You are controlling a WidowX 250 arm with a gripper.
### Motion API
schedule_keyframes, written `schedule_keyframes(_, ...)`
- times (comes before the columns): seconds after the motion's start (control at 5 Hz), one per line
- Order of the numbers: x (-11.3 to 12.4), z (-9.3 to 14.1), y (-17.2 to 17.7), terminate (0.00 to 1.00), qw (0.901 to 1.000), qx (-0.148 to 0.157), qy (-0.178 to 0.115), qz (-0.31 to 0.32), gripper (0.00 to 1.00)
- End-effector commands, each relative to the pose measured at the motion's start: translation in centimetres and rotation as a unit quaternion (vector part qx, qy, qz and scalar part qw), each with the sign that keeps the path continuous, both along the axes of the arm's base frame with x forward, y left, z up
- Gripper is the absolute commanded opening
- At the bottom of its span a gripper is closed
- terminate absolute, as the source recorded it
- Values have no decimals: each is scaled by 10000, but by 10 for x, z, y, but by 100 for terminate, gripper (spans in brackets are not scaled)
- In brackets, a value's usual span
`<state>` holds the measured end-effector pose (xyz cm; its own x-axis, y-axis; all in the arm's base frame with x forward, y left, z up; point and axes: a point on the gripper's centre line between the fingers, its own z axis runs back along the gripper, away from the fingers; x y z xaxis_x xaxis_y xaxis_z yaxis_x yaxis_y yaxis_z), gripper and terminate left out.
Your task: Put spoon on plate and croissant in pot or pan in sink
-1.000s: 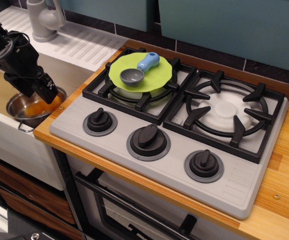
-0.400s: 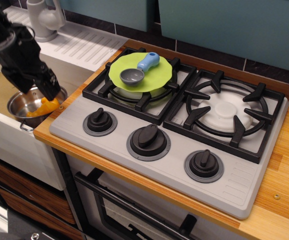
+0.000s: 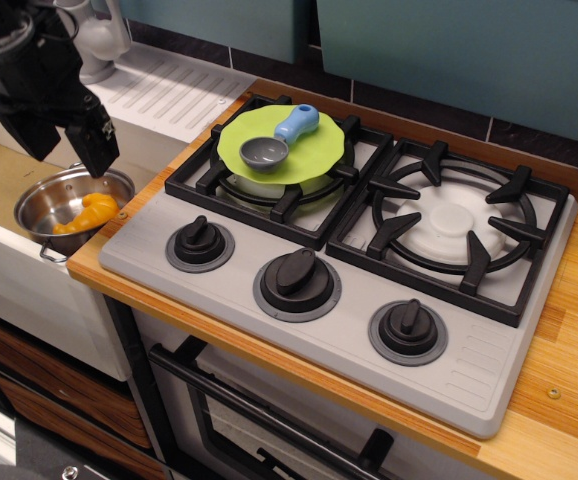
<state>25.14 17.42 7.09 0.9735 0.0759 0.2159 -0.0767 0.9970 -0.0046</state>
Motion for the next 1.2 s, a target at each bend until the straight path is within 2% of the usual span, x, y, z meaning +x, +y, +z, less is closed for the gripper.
schedule_keyframes(0.0,9,54,-9,0,9993,351,-43,80,100)
schedule_keyframes(0.2,13,74,-14,0,9998,145,148,8,100)
schedule_keyframes(1.0,13,74,-14,0,9998,145,148,8,100)
